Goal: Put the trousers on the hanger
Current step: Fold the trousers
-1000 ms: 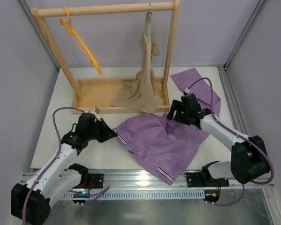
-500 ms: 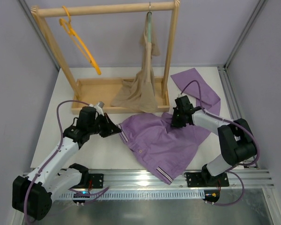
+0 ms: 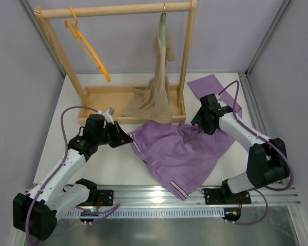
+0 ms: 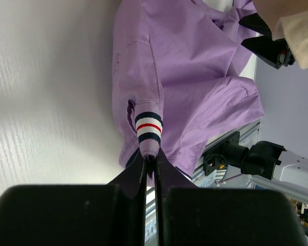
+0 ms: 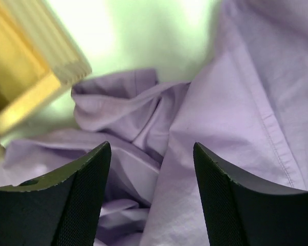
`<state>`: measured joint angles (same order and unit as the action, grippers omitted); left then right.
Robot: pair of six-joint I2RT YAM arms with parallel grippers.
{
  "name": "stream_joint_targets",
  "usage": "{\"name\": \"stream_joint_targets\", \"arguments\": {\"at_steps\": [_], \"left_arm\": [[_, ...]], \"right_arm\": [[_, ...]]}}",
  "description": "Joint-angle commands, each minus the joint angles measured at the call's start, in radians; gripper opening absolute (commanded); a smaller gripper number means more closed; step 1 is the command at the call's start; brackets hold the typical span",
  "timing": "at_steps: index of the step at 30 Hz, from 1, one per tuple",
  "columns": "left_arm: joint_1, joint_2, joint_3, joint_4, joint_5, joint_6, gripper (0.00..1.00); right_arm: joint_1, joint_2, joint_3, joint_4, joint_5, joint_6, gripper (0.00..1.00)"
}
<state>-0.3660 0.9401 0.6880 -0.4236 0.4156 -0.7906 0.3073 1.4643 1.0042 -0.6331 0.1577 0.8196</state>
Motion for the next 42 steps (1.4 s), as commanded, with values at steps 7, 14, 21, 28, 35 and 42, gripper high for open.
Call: {"name": "stream_joint_targets", "arguments": {"at_steps": [7,14,21,28,35,42], "left_arm": [[0.002,-0.014,0.007,0.031,0.031,0.013,0.0],[0.002,-0.011,-0.011,0.04,0.026,0.008,0.0],[0.002,0.003,-0.01,0.052,0.029,0.014,0.0],[0.002,-0.007,0.004,0.036,0.019,0.031,0.0],[0.002,-0.024,0.031,0.025,-0.04,0.04,0.0],[0.002,0.02,0.137,0.017,-0.104,0.047,0.0]], "right_arm": [[-0.054,0.163,0.214,-0.123,0.034,0.13,0.68],[-0.07,0.267,0.252,-0.221,-0.029,0.262,0.68],[-0.076,0.363,0.251,-0.157,-0.069,0.3,0.65],[-0.137,0.355,0.267,-0.115,-0.008,0.196,0.04],[-0.165,0.117,0.41,-0.252,0.245,0.009,0.04],[-0.165,-0.139,0.429,-0.379,0.442,-0.002,0.04]]}}
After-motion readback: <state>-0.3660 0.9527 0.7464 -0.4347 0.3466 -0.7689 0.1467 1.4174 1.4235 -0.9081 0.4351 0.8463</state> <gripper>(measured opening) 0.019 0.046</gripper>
